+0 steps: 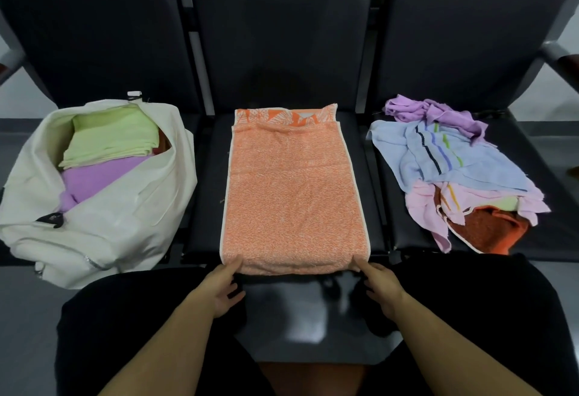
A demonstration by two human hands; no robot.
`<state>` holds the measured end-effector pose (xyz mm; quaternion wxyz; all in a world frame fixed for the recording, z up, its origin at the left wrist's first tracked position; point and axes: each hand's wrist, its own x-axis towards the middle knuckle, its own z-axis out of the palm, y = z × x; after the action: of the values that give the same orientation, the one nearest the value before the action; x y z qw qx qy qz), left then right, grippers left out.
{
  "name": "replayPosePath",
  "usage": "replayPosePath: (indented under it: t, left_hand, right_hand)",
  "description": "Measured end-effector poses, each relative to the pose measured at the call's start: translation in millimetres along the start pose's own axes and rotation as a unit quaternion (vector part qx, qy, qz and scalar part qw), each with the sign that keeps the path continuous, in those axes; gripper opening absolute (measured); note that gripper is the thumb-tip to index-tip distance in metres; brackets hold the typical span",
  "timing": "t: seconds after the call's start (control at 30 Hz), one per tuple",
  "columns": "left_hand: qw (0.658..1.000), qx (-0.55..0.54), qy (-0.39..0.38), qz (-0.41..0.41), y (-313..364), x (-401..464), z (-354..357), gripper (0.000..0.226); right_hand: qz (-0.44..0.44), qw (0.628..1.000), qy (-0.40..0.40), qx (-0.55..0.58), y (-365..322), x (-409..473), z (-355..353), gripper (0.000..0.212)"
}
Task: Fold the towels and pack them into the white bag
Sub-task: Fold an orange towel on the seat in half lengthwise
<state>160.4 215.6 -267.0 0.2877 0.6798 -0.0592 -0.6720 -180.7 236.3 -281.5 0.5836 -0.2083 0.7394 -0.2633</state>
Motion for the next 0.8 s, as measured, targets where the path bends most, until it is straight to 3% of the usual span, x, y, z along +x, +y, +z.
replayPosePath:
  t: [0.2, 0.3, 0.33, 0.47, 0.53, 0.67, 0.8]
  left_hand:
    - [0.996, 0.091, 0.015, -0.005, -3, 7, 0, 0.09]
    - [0.99, 0.141, 0.033, 0.002, -6, 9, -4, 0.102]
    - [0.987, 0.158, 0.04, 0.008, -7, 9, -5, 0.106]
    - [0.973, 0.22, 0.067, 0.019, -8, 4, -10, 0.126]
    - [0.978, 0.199, 0.058, 0.0, -8, 0, -11, 0.113]
    - [0.989, 0.143, 0.025, -0.01, -10, -16, -6, 0.055]
    - [0.989, 0.134, 0.048, 0.037, -7, -23, -5, 0.036]
  right_hand:
    - [-0.012, 0.999, -0.031, 0.006, 2, 6, 6, 0.059]
    - [-0.024, 1.0, -0.018, -0.01, 7, 9, 5, 0.093]
    - [-0.029, 0.999, -0.015, -0.016, 7, 9, 5, 0.095]
    - [-0.022, 1.0, -0.019, 0.008, 6, 4, 6, 0.055]
    - [-0.011, 1.0, -0.017, 0.002, 10, 4, 4, 0.048]
    - [-0.013, 0.999, -0.036, -0.03, 10, -2, 4, 0.043]
    - [-0.051, 0.998, -0.011, -0.04, 7, -9, 6, 0.038]
